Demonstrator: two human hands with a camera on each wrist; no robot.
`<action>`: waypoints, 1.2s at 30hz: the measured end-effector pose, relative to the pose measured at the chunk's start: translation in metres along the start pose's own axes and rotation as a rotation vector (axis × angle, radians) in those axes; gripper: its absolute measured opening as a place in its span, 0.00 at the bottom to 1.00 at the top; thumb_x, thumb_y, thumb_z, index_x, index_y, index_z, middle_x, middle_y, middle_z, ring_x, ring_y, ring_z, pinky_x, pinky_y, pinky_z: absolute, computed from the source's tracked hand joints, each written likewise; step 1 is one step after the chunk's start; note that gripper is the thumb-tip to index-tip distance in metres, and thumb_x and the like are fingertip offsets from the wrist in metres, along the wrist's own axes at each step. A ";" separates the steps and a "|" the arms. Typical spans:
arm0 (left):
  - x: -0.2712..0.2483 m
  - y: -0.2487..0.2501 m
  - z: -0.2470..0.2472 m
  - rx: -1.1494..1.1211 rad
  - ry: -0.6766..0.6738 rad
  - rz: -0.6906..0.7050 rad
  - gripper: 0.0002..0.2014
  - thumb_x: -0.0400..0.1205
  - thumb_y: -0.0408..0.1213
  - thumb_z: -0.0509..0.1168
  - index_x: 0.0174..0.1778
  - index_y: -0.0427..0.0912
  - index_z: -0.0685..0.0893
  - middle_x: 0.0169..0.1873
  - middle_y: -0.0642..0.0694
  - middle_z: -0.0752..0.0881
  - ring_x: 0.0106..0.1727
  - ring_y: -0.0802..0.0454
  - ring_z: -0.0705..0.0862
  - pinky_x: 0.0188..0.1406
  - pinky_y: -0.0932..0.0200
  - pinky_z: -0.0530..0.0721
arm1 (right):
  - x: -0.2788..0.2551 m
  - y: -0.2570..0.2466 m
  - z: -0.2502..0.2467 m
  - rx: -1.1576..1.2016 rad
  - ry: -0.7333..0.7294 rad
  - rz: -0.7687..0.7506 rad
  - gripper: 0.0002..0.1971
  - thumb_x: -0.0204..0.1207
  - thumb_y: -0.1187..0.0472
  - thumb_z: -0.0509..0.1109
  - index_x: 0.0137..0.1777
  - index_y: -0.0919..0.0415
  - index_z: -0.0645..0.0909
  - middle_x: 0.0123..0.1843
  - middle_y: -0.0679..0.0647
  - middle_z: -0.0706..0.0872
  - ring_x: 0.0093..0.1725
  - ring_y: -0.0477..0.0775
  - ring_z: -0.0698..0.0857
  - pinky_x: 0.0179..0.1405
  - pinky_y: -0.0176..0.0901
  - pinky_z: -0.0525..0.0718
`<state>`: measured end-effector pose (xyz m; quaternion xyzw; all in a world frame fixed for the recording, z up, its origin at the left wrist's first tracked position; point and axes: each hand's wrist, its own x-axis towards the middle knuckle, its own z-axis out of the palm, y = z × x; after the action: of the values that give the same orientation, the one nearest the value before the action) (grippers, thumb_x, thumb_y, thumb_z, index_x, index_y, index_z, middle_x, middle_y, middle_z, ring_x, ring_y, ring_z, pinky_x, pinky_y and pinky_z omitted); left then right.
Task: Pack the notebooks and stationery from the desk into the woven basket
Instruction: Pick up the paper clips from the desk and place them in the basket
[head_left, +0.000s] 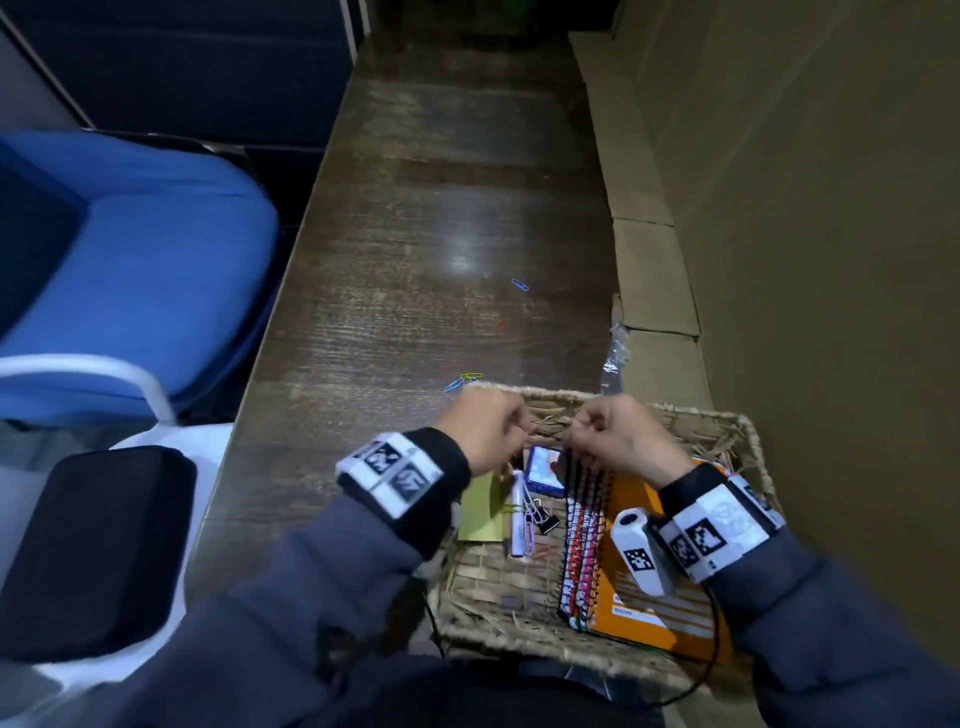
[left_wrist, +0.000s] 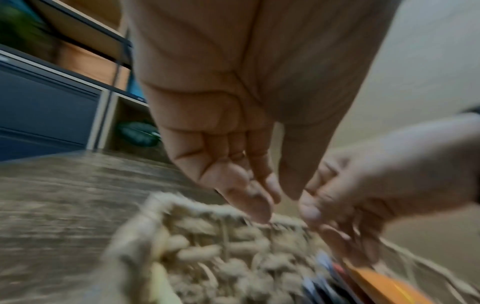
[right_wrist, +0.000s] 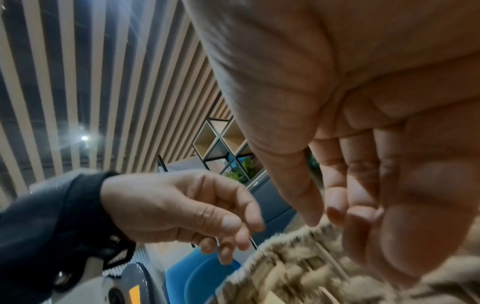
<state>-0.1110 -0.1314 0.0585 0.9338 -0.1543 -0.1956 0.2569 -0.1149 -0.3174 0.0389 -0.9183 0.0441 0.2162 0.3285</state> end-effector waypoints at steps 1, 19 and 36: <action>-0.006 -0.013 -0.011 -0.065 0.085 -0.001 0.07 0.79 0.35 0.66 0.50 0.42 0.88 0.46 0.47 0.90 0.48 0.50 0.86 0.49 0.63 0.78 | 0.001 -0.005 -0.003 0.054 -0.010 -0.011 0.08 0.76 0.63 0.70 0.39 0.68 0.84 0.36 0.58 0.91 0.35 0.52 0.87 0.40 0.48 0.88; -0.040 -0.186 0.054 0.100 -0.159 -0.112 0.11 0.76 0.36 0.70 0.53 0.41 0.84 0.50 0.47 0.81 0.57 0.47 0.81 0.55 0.58 0.78 | 0.130 -0.133 -0.032 -0.175 0.043 -0.226 0.05 0.72 0.65 0.71 0.36 0.61 0.86 0.29 0.55 0.89 0.25 0.44 0.85 0.27 0.30 0.82; -0.032 -0.211 0.075 0.242 -0.066 0.200 0.07 0.66 0.49 0.56 0.31 0.51 0.68 0.26 0.56 0.77 0.27 0.62 0.79 0.15 0.70 0.75 | 0.266 -0.089 -0.011 -0.528 0.086 0.184 0.13 0.77 0.61 0.69 0.55 0.70 0.85 0.57 0.66 0.88 0.54 0.65 0.87 0.43 0.45 0.81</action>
<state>-0.1327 0.0229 -0.1054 0.9309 -0.2775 -0.1796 0.1556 0.1490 -0.2379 -0.0148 -0.9726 0.0834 0.2101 0.0546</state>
